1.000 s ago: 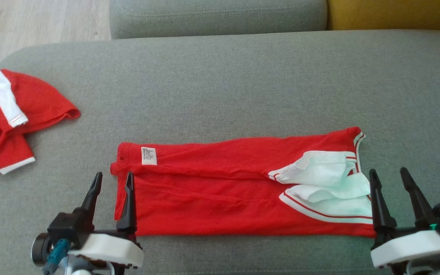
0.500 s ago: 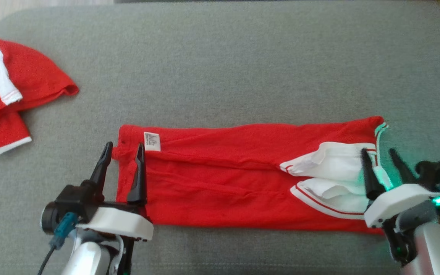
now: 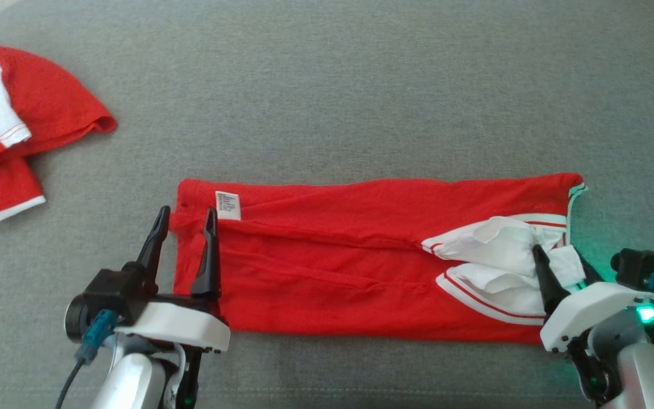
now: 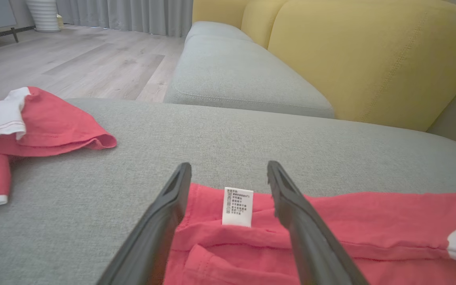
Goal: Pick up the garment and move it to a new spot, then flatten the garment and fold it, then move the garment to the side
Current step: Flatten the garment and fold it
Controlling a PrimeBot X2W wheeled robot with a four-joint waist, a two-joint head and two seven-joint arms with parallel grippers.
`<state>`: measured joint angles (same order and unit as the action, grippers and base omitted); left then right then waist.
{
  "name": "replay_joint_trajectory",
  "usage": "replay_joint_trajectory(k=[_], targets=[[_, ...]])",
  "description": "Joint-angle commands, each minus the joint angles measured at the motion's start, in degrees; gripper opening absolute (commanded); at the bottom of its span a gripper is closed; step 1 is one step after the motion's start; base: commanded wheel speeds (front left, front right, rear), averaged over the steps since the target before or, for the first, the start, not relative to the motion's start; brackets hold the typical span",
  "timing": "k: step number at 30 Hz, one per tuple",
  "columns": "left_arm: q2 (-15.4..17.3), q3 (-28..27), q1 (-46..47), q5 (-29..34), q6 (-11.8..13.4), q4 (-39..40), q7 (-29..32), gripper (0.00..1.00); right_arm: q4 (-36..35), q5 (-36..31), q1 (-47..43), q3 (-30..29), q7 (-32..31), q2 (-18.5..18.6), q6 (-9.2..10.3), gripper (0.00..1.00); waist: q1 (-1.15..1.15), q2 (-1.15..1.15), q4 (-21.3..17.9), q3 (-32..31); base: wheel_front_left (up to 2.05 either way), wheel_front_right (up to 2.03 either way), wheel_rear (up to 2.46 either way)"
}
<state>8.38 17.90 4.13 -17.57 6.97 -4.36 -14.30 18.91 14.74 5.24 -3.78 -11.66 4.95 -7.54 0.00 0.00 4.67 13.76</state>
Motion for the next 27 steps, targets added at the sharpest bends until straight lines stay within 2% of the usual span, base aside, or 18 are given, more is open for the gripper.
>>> replay_joint_trajectory(k=[1, 9, 21, 24, 27], targets=[[0.2, -2.1, 2.3, 0.5, -0.5, 1.6, -0.7, 1.00, 0.7, 0.4, -2.5, 2.3, -2.0, -0.7, 0.05, 0.00, 0.00, 0.00, -0.4, 0.1, 0.00, 0.00, 0.00], [0.0, -2.9, 2.5, 1.2, -1.2, 1.2, -0.7, 1.00, -1.2, 1.4, -0.2, 1.5, -1.5, 0.4, 0.05, 0.00, 0.00, 0.00, -1.1, -0.5, 0.00, 0.00, 0.00], [-0.9, -4.2, 1.2, 1.5, -1.6, 1.5, -0.7, 1.00, -4.4, 2.1, -1.3, -8.0, -1.2, 6.6, 0.05, 0.00, 0.00, 0.00, -1.7, -2.1, 0.00, 0.00, 0.00], [-1.1, -4.5, 0.7, 1.6, -1.7, 1.4, -0.7, 1.00, -5.6, 2.7, -1.7, -7.7, -1.5, 7.4, 0.05, 0.00, 0.00, 0.00, -2.0, -3.0, 0.00, 0.00, 0.00], [-1.3, -4.8, 0.1, 1.6, -1.8, 1.2, -0.7, 1.00, -10.0, 3.3, -2.1, -5.2, -2.3, 7.1, 0.05, 0.00, 0.00, 0.00, -2.4, -4.1, 0.00, 0.00, 0.00]])
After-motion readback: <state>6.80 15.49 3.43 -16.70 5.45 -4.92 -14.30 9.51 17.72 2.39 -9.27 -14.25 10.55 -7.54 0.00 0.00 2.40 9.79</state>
